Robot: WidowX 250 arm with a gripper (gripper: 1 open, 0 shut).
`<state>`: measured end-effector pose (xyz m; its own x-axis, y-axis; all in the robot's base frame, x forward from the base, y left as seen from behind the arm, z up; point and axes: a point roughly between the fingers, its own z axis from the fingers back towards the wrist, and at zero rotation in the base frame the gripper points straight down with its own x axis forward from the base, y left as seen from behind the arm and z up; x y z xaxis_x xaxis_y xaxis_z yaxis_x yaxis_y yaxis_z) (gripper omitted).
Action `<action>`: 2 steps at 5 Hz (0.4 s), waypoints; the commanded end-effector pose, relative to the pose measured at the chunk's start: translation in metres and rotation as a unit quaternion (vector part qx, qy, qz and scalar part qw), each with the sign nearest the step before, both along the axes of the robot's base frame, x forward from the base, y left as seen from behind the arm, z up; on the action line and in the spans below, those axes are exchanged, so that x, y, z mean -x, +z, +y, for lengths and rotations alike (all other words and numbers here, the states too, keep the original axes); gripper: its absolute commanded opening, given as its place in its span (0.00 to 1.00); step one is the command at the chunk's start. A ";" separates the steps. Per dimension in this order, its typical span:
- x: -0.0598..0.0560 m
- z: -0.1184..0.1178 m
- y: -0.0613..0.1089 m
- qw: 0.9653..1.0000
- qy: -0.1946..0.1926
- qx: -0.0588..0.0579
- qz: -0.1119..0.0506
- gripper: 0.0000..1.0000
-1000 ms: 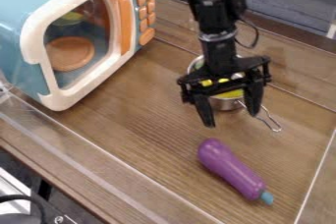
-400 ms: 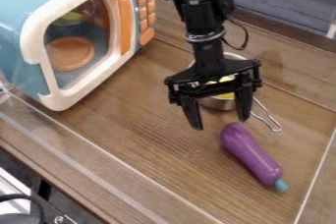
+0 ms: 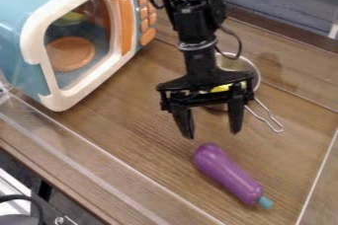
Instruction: Put the eggplant in the silver pot
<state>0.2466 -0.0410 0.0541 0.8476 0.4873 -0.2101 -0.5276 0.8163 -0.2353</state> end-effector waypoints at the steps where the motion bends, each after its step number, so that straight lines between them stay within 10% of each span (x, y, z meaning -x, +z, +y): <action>1: 0.001 0.007 0.009 0.999 -0.011 0.000 -0.031 1.00; 2: 0.007 0.004 0.013 0.999 -0.024 0.002 -0.032 1.00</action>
